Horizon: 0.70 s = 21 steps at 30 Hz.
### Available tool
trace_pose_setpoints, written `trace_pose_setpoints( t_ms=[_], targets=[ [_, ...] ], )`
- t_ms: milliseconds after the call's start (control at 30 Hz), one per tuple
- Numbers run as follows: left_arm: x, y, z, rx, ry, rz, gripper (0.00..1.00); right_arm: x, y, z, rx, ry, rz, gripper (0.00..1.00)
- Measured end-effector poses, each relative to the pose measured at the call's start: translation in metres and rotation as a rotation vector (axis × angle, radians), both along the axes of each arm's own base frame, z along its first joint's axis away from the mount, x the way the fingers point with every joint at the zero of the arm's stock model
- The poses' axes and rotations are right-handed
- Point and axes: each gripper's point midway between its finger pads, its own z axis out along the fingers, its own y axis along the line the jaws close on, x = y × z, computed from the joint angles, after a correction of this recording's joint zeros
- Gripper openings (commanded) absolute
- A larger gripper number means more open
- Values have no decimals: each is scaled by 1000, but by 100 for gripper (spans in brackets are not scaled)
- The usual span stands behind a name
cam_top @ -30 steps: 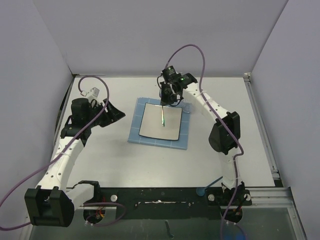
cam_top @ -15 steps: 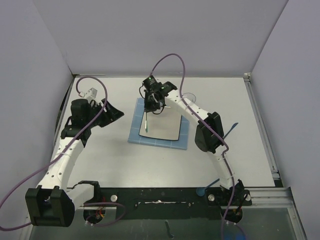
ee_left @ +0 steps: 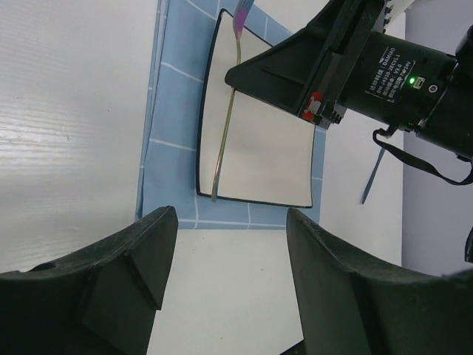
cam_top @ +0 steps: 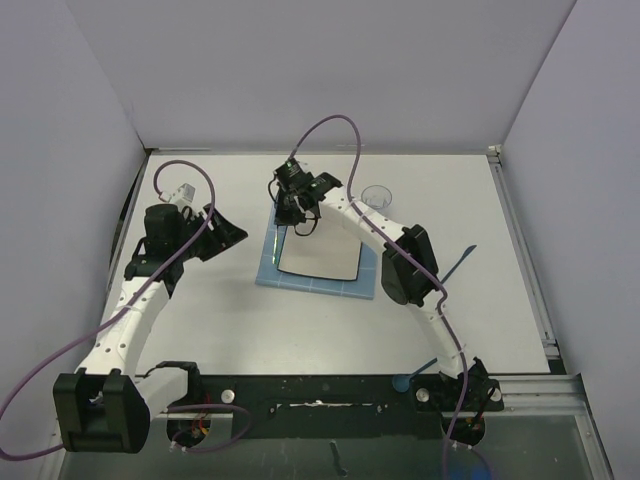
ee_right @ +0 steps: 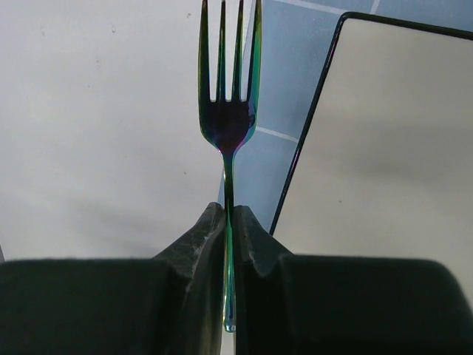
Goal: Set the dinner table for one person
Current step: Place the fork on the napkin.
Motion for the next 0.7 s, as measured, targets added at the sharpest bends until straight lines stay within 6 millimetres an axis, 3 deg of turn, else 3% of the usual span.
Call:
trace_pose_setpoints(
  t_ms=[233,500,700],
  targets=[
    [0,1,-1,4,0,0,59,9,13,-16,25,-26,-51,0],
    [1,10,-2,12,5,21,59,3,30,-71,-20,8,-75,0],
    [1,14,-3,19,6,29,59,5,32,-73,-28,-12,-90,0]
  ],
)
